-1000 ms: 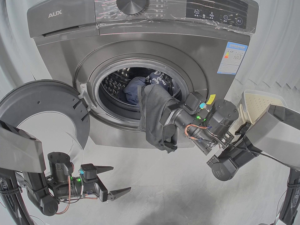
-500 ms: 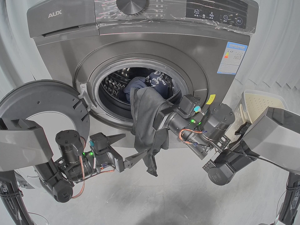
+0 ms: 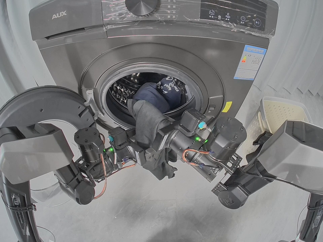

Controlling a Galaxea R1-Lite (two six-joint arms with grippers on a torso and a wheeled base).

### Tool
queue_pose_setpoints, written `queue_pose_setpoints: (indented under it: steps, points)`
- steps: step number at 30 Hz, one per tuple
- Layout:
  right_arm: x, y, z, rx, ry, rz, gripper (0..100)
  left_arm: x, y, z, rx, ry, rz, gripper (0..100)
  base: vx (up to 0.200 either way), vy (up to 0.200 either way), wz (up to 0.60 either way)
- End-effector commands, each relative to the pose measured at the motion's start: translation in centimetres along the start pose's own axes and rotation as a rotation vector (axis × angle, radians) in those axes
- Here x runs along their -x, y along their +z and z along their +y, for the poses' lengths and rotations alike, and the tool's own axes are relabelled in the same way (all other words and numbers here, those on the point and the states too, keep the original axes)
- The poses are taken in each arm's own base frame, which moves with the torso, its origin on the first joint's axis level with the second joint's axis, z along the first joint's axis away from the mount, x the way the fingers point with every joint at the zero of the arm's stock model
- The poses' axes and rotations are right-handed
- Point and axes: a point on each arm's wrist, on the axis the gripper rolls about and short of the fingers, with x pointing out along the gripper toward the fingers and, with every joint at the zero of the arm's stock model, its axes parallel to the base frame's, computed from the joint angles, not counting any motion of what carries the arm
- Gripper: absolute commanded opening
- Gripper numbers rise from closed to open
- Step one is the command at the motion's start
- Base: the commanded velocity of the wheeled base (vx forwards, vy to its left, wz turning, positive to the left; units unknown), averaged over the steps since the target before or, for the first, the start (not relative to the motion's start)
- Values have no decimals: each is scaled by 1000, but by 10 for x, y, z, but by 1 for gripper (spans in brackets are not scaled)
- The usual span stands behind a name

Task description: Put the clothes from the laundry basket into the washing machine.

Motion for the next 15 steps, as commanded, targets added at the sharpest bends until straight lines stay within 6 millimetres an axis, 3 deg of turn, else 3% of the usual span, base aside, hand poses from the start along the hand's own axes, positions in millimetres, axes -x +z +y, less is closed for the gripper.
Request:
queue_pose_setpoints:
  steps: [1, 6, 13, 14, 15]
  points:
    - [5, 0, 8, -9, 10, 11, 0, -11, -13, 19, -3, 64, -2, 100, 0, 0, 0]
    - [14, 3, 13, -15, 19, 30, 0, -15, -17, 34, -8, 116, -14, 100, 0, 0, 0]
    - [18, 4, 16, -20, 24, 34, 0, -22, -18, 35, -15, 133, -31, 100, 0, 0, 0]
    - [18, 4, 15, -19, 20, 35, 0, -22, -16, 35, -16, 135, -34, 0, 0, 0, 0]
    - [19, 3, 14, -20, 9, 37, 0, -22, -15, 34, -16, 135, -37, 0, 0, 0, 0]
